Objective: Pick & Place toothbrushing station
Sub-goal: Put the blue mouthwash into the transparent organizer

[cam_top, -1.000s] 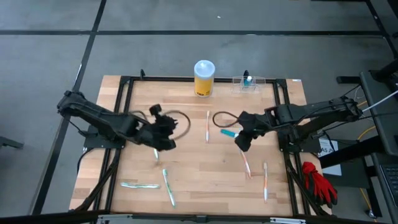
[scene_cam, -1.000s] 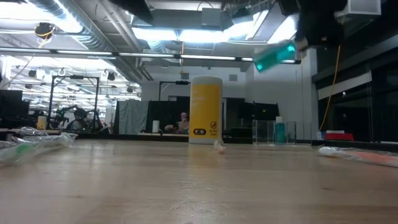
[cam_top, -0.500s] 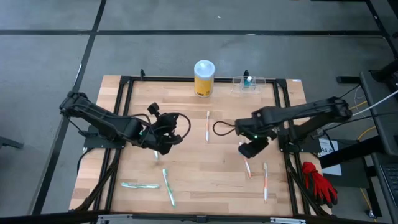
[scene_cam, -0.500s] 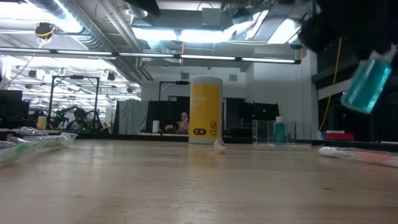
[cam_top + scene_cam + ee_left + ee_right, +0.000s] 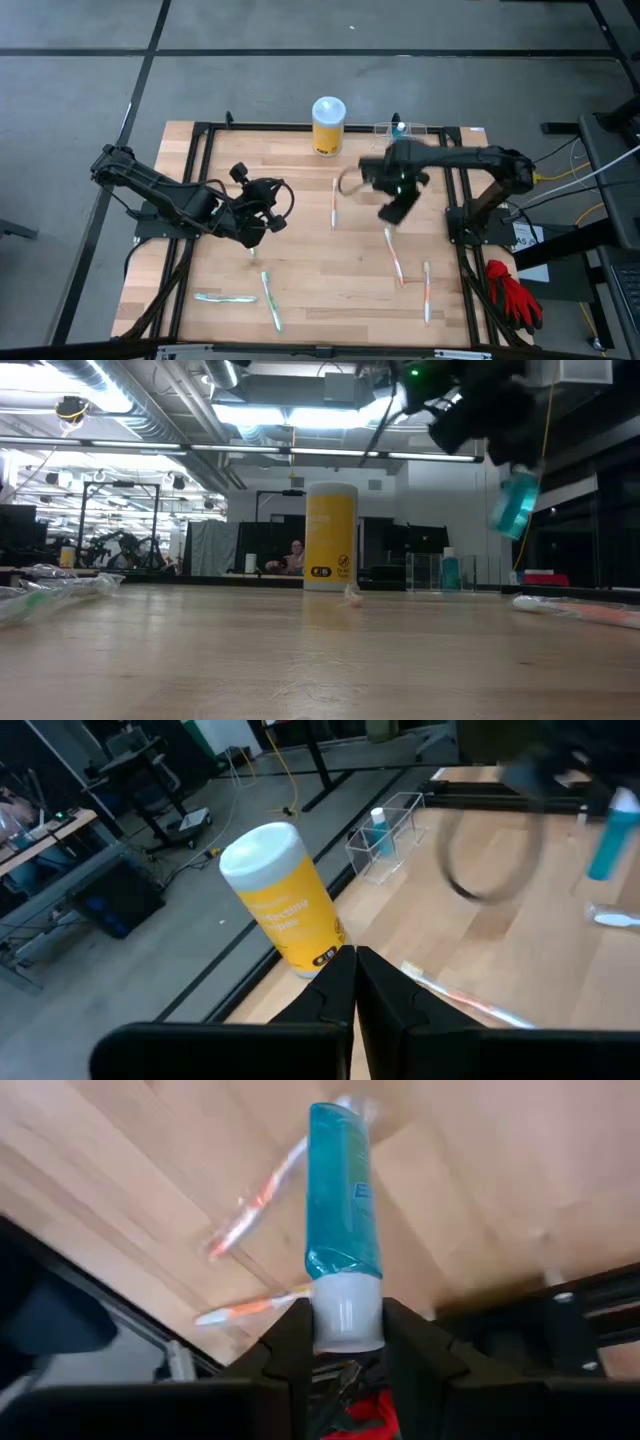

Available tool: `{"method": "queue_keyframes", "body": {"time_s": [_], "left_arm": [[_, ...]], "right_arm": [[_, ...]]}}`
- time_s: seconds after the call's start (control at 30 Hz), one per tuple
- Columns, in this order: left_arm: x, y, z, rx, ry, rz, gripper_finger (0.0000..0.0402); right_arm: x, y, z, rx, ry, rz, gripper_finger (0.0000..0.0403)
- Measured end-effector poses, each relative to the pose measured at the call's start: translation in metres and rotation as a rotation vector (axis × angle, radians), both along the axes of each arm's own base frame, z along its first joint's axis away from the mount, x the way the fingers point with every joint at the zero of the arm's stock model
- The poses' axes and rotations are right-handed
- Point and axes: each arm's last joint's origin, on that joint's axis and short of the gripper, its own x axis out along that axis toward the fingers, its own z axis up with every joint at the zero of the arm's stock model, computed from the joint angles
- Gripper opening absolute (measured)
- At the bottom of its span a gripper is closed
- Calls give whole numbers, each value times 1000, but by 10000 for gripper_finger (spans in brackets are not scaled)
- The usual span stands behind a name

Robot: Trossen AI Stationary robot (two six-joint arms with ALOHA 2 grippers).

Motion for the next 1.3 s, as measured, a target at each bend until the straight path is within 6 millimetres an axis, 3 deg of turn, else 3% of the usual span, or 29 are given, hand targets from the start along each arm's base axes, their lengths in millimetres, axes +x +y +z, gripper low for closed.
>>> {"method": "queue_keyframes", "body": {"time_s": [0.17,0.3,0.47,0.57,0.67,0.97,1.13,1.3], "left_arm": [[-2,1,3,-7,-15,0,3],[-4,2,5,-14,-23,-3,5],[-5,2,6,-21,-24,-8,3],[-5,2,6,-25,-22,-12,5],[-5,2,5,-29,-23,-14,3],[-7,-3,6,-29,-28,-30,4],[-8,-6,6,-27,-29,-40,3],[-9,-9,5,-32,-27,-55,3]], "right_arm": [[6,-46,9,-46,-53,-93,95],[-5,-80,7,-81,-44,-195,95],[-19,-108,7,-111,-32,-284,95],[-21,-112,8,-71,-45,-333,95],[-16,-103,7,-49,-49,-312,95],[0,-47,-12,18,26,-167,95],[6,-22,-41,53,73,-153,110],[17,-12,-68,73,97,-148,101]]}}
